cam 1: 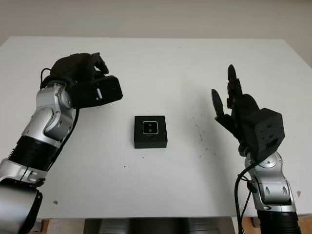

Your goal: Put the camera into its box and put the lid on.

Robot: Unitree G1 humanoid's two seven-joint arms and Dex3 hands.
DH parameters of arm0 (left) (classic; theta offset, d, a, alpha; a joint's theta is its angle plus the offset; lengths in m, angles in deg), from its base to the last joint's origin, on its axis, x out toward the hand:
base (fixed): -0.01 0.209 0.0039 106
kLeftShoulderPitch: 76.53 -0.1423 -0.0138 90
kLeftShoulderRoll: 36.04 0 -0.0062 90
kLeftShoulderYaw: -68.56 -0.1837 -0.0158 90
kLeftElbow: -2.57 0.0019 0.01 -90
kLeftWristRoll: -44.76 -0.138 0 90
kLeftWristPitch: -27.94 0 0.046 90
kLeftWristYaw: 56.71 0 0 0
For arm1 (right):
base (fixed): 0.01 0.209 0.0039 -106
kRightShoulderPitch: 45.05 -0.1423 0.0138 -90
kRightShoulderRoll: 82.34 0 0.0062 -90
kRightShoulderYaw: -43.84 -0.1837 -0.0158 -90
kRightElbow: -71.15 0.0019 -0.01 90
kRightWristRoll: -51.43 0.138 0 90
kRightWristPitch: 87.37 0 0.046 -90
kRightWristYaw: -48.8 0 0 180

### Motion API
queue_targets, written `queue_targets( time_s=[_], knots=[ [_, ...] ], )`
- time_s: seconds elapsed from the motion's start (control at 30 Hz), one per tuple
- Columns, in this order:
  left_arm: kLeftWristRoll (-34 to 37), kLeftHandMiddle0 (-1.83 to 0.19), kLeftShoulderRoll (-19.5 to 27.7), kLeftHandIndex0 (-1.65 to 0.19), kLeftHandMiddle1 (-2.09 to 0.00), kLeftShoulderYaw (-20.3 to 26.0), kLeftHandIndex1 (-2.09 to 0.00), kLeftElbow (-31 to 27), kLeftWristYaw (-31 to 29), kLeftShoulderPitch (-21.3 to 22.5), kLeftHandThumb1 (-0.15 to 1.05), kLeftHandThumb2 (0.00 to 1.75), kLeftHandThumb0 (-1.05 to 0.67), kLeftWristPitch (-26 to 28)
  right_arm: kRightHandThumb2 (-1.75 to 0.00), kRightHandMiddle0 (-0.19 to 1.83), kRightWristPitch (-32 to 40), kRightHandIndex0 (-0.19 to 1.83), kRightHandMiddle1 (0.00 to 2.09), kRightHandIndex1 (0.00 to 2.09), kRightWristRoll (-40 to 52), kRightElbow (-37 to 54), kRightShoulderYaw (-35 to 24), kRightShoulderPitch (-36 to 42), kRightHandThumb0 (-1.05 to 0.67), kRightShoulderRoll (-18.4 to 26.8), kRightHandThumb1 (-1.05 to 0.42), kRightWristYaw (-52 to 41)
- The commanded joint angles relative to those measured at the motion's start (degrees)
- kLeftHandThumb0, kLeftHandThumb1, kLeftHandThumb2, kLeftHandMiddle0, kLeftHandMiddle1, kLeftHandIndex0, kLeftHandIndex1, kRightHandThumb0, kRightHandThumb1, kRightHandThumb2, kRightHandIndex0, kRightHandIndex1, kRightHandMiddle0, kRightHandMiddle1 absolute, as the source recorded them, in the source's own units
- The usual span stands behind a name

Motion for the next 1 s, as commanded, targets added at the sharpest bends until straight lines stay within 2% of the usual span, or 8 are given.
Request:
queue_targets(
  time_s=[0.0, 0.07, 0.3, 0.4, 0.47, 0.6, 0.8, 0.97],
  knots=[
    [0.5, -0.05, 1.1, -0.28, -1.97, 1.5, -1.16, -3.4, -1.0, -0.5, 1.03, 0.05, -0.18, -0.9, -0.60, -0.19, -1.0, -0.19, 0.00, 0.00, 0.5, -0.1, 0.4, 0.1, -0.74, -0.5, -1.05, 0.1],
    [0.7, -0.01, 1.2, -0.28, -1.97, 2.0, -1.15, -5.5, -1.7, -0.9, 1.02, 0.05, -0.19, -1.1, -0.60, -0.19, -0.9, -0.19, 0.00, 0.00, 0.4, -0.2, 0.4, 0.0, -0.74, -0.8, -1.05, 0.3],
    [2.8, -0.16, -0.2, -0.28, -1.94, 4.3, -1.21, -13.8, -3.9, -3.5, 1.03, 0.05, -0.19, -1.4, -0.60, -0.19, -0.8, -0.19, 0.00, 0.00, -0.4, -0.1, 1.1, 0.3, -0.76, -0.7, -1.05, 0.8],
    [4.0, -0.25, -0.8, -0.28, -1.78, 4.9, -1.28, -17.5, -4.9, -4.7, 1.03, 0.05, -0.16, -1.9, -0.60, -0.19, -1.0, -0.19, 0.01, 0.00, -1.1, 0.0, 1.5, 0.6, -0.76, -0.6, -1.05, 1.2],
    [4.3, -0.24, -0.4, -0.28, -1.71, 4.6, -1.31, -19.7, -5.7, -5.5, 1.04, 0.06, -0.17, -3.5, -0.60, -0.18, -1.6, -0.19, 0.03, 0.01, -1.7, -0.1, 1.7, 0.7, -0.76, -0.3, -1.05, 1.4],
    [5.6, -0.16, -0.9, -0.22, -1.74, 5.1, -1.37, -24.0, -7.4, -7.6, 1.05, 0.07, -0.21, -5.1, -0.60, -0.18, -1.3, -0.19, 0.04, 0.02, -1.9, 0.2, 1.8, 1.0, -0.76, -0.5, -1.05, 1.5],
    [9.3, -0.29, -3.0, -0.17, -1.72, 6.6, -1.47, -29.6, -8.6, -11.8, 1.05, 0.08, -0.20, -4.1, -0.61, -0.18, -1.3, -0.19, 0.05, 0.02, -2.4, 0.3, 1.9, 1.3, -0.76, -0.5, -1.05, 1.3],
    [10.0, -0.26, -3.8, -0.13, -1.71, 6.1, -1.46, -33.3, -10.5, -14.2, 1.05, 0.09, -0.19, -2.0, -0.61, -0.17, -1.9, -0.19, 0.05, 0.02, -2.8, -0.4, 2.0, 1.2, -0.75, -0.6, -1.05, 1.8]
  ],
)
